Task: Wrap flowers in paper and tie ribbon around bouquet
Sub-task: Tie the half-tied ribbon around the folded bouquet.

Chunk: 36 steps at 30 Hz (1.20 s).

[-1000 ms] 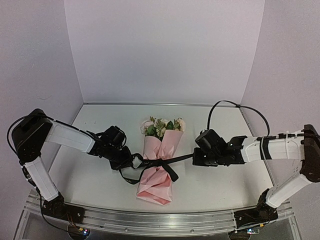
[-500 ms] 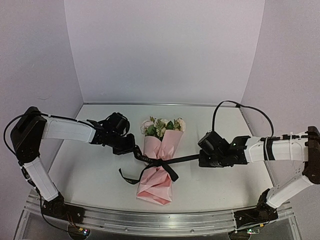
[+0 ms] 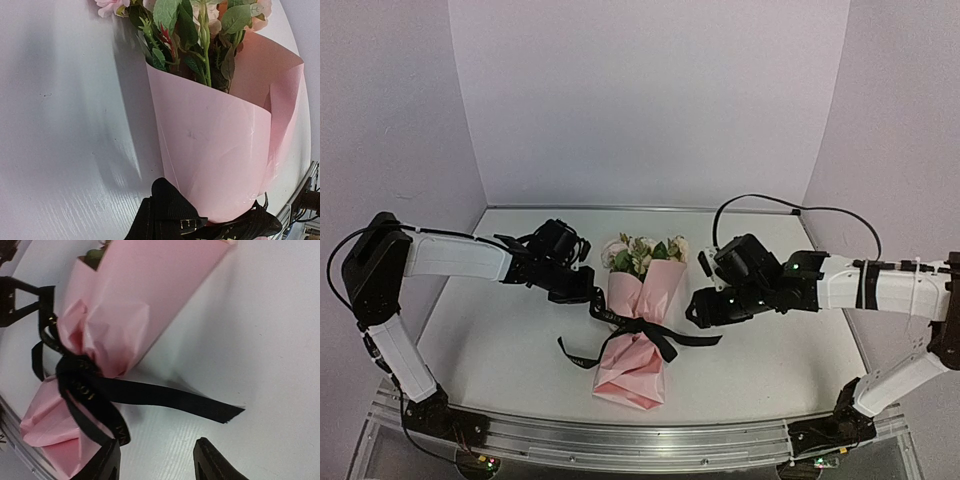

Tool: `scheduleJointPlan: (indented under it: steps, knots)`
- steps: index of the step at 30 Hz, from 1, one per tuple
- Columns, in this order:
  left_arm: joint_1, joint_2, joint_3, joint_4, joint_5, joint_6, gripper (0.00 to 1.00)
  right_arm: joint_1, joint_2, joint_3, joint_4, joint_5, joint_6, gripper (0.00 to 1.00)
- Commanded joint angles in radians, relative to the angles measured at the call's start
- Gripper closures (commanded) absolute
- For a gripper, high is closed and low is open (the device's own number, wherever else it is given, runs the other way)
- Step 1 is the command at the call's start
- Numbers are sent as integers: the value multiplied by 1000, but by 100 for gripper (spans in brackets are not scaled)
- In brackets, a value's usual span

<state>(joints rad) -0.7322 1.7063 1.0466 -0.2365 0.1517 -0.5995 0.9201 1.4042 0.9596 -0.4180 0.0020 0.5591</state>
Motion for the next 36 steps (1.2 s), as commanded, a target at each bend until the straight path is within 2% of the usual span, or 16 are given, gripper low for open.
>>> scheduleJointPlan:
  steps: [1, 6, 12, 16, 21, 28, 32, 36]
  knots:
    - [0, 7, 39, 13, 32, 29, 100, 29, 103, 124, 37, -240, -109, 48]
    - [1, 7, 39, 11, 40, 31, 100, 47, 232, 233, 48, -318, -138, 50]
    - [1, -1, 39, 9, 40, 30, 100, 52, 311, 294, 48, -326, -150, 55]
    - [1, -6, 39, 8, 41, 33, 100, 51, 334, 302, 47, -317, -149, 59]
    - [1, -9, 35, 8, 46, 34, 100, 52, 348, 307, 46, -312, -145, 69]
    - [2, -12, 27, 17, 54, 31, 100, 53, 365, 304, 44, -310, -140, 75]
    - [4, -16, 20, 20, 55, 29, 100, 52, 365, 304, 41, -295, -136, 83]
    - [15, -26, 6, 19, 55, 29, 100, 52, 355, 304, 32, -259, -131, 97]
